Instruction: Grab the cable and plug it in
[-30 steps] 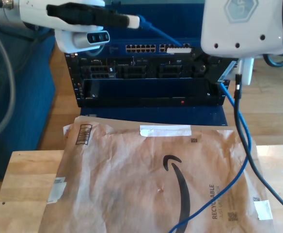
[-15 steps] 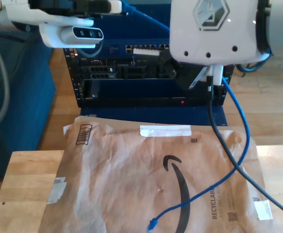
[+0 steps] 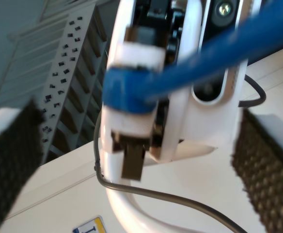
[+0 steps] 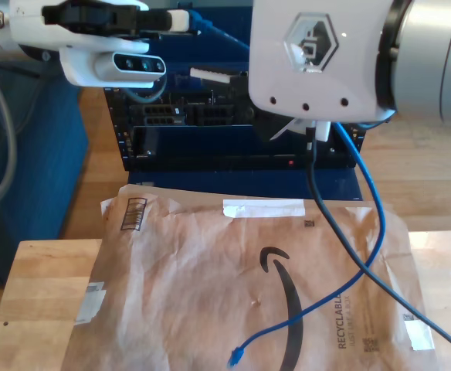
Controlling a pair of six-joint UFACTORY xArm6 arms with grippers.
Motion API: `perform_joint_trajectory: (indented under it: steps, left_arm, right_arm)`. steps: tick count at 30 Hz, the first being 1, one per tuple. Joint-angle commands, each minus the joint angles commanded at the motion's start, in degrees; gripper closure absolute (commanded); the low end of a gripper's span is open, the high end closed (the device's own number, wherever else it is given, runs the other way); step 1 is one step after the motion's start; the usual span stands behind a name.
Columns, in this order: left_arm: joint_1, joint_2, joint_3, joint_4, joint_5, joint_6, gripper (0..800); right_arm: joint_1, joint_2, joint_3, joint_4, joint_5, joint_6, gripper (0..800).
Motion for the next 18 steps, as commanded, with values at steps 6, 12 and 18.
perform_joint_trajectory:
  steps: [6,12,18]
  left_arm:
    - [0.0,0.0,0.35,0.0,0.79,0.0,794]
    - [0.0,-0.09,0.44,0.0,1.05,0.0,794]
    - [0.0,-0.09,0.26,-0.18,1.23,0.0,794]
  right_arm:
    - [0.09,-0.35,0.79,0.0,-0.53,0.0,287]
    - [0.18,-0.44,1.41,0.0,-2.46,0.18,443]
    - [0.18,-0.44,1.41,0.0,-2.46,0.26,498]
